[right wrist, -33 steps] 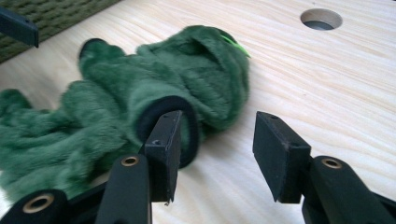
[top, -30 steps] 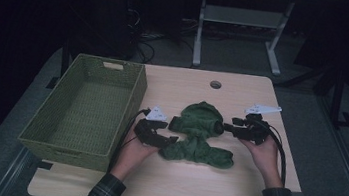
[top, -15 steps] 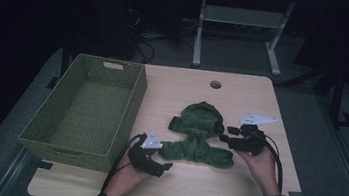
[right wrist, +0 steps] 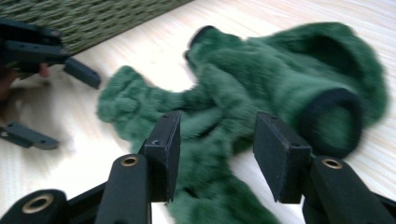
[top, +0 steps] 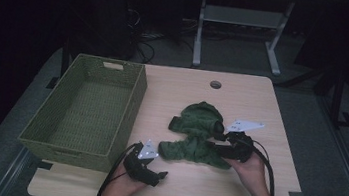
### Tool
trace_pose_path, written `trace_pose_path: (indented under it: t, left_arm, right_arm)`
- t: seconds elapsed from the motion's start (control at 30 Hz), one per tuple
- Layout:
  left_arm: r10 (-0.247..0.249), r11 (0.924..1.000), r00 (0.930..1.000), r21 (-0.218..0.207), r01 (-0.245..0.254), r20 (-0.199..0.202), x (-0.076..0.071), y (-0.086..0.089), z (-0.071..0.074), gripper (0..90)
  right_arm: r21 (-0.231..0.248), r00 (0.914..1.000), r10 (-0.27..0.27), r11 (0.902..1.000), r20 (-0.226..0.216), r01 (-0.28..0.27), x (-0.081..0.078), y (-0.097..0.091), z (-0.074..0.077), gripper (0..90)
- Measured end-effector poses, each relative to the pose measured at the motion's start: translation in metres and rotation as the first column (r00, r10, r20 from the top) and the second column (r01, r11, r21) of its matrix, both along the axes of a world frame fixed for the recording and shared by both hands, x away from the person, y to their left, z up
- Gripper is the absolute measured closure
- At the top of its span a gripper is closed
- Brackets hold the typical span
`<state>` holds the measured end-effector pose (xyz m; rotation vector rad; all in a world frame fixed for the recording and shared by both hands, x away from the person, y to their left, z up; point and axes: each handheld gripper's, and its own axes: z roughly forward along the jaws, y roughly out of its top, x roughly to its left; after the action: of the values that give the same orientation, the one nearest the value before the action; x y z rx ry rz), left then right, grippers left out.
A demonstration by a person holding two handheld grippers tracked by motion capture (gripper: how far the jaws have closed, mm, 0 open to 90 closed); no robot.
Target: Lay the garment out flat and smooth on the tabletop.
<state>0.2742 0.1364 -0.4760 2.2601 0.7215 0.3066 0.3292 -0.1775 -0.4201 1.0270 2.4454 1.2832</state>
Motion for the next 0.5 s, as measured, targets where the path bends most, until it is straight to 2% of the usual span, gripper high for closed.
trace_pose_path:
  t: [0.03, 0.23, 0.5]
  left_arm:
    - [-0.001, 0.9999, 1.0, -0.012, 0.001, 0.005, 0.0, 0.001, -0.001, 13.7]
    - [-0.005, 0.9999, 1.0, -0.013, 0.005, 0.003, 0.0, 0.002, -0.001, 13.7]
    - [-0.006, 0.9999, 1.0, -0.015, 0.006, 0.006, 0.0, 0.003, -0.001, 14.4]
  right_arm:
    - [-0.004, 0.9999, 0.011, 0.9999, 0.009, -0.011, -0.001, 0.004, 0.0, 51.5]
    - [-0.02, 0.997, 0.076, 0.997, 0.013, -0.075, -0.012, 0.031, -0.001, 52.7]
    - [-0.005, 0.985, 0.173, 0.985, 0.01, -0.172, -0.025, 0.067, -0.006, 57.6]
